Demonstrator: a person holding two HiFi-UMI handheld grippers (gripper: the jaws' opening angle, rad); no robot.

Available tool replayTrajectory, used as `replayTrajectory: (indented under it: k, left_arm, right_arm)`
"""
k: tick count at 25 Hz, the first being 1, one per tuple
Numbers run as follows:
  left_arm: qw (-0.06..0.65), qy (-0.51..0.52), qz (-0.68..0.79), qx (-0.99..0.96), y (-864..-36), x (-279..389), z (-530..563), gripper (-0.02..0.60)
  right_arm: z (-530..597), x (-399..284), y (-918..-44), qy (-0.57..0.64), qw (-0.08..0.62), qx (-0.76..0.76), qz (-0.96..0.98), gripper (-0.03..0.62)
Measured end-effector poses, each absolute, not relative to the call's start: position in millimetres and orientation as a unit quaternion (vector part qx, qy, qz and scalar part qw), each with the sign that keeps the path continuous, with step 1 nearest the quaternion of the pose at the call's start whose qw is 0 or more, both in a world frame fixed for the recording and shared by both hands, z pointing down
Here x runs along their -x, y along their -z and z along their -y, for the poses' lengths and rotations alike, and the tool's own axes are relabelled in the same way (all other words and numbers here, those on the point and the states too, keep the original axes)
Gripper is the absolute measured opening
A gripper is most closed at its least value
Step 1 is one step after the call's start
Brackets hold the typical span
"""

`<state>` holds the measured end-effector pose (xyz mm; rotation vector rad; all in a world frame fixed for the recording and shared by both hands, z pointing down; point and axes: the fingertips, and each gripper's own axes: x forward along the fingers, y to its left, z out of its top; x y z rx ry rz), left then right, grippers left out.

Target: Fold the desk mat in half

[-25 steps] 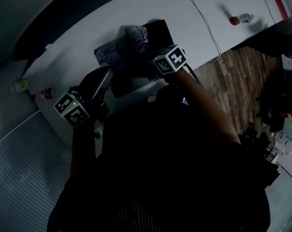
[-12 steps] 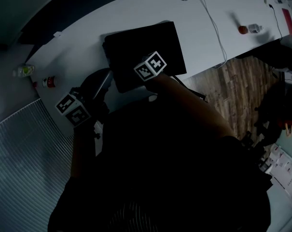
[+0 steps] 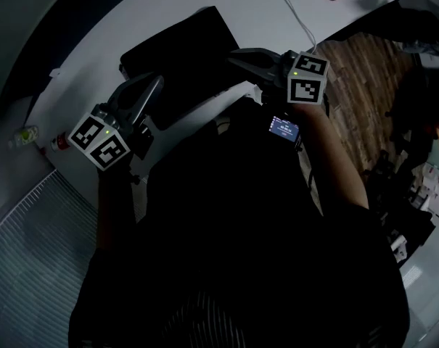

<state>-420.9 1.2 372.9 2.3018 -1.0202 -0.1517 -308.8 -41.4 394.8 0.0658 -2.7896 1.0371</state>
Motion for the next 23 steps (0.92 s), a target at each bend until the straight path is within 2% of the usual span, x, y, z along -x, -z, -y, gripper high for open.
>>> replayTrajectory:
  k: [6, 14, 23]
  left_arm:
    - [0.267, 0.042, 0.335, -0.903, -329.3, 370.5, 12.5, 0.007]
    - [0.265, 0.034, 0.290, -0.919, -314.2, 235.0, 49.1, 0.006]
    - [0.262, 0.033, 0.207, -0.942, -298.5, 75.0, 24.2, 0.007]
  right_arm:
    - [30.4, 253.9, -332.9, -0.300, 0.019, -0.098, 0.949, 0.003]
    - [49.8, 137.8, -320.9, -0.283, -0.017, -0.136, 0.949, 0.003]
    - [3.6, 1.9, -312.7, -0.263, -0.019, -0.191, 0.946, 0.003]
